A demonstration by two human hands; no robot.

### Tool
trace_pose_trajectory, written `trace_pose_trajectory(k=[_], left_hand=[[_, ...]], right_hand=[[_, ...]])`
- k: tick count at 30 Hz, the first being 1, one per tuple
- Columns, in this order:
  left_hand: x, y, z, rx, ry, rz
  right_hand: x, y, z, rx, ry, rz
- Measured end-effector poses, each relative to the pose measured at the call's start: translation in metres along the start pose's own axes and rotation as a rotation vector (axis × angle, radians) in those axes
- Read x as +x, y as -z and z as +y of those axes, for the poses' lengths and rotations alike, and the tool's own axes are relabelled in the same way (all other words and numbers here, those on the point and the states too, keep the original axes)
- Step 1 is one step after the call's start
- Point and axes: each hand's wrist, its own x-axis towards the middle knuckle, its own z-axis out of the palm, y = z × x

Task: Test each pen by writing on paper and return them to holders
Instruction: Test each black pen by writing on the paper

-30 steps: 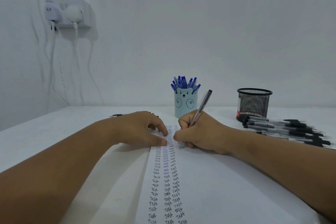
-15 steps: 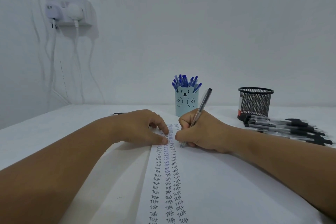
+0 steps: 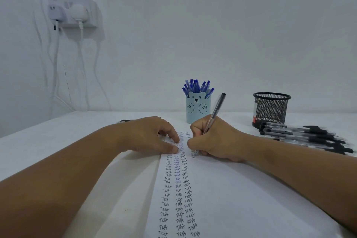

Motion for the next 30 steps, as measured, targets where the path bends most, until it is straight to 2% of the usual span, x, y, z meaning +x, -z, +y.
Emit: trace_pose_trajectory(k=[30], left_hand=[[-0.0015, 0.0005, 0.0012, 0.001, 0.005, -0.001]], right_hand=[[0.0024, -0.0008, 0.0044, 0.038, -0.003, -0.013]])
